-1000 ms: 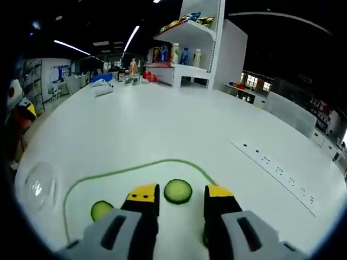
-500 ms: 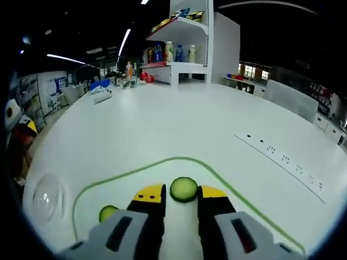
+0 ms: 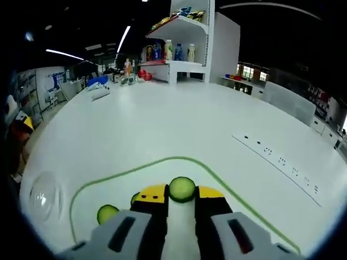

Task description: Open the petri dish lid, add cucumber slices into the petri dish, and close the lid

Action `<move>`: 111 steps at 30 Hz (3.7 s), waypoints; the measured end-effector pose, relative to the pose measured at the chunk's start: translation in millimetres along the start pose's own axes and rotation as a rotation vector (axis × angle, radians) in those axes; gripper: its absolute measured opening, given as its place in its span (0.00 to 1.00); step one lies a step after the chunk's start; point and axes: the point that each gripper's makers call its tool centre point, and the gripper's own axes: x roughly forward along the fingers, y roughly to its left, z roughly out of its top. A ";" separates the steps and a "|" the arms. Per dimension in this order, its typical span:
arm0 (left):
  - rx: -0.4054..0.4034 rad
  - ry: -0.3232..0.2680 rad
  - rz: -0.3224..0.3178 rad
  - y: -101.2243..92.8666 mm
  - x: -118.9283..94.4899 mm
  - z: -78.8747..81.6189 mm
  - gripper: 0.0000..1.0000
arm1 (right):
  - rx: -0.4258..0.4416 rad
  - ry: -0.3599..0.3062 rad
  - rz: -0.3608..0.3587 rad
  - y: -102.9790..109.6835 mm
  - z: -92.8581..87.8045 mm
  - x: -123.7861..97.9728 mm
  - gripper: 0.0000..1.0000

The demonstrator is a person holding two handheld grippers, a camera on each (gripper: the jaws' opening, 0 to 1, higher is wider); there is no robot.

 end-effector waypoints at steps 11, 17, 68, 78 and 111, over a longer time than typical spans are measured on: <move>-0.004 -0.001 0.001 0.4 -2.0 -0.2 0.90 | 0.018 -0.002 -0.017 -4.7 0.7 0.2 0.16; -0.005 0.000 -0.001 0.2 -1.6 -1.0 0.90 | 0.056 -0.030 -0.012 -5.1 3.7 -3.8 0.16; 0.049 0.003 -0.097 -42.2 27.5 19.4 0.90 | 0.034 -0.156 0.095 98.1 -30.9 -227.0 0.16; 0.061 0.002 -0.111 -47.0 27.6 22.0 0.90 | 0.021 -0.055 0.116 120.7 -72.7 -203.9 0.16; 0.042 -0.019 -0.125 -47.3 24.8 22.5 0.90 | 0.042 0.112 0.116 124.8 -105.7 -174.7 0.17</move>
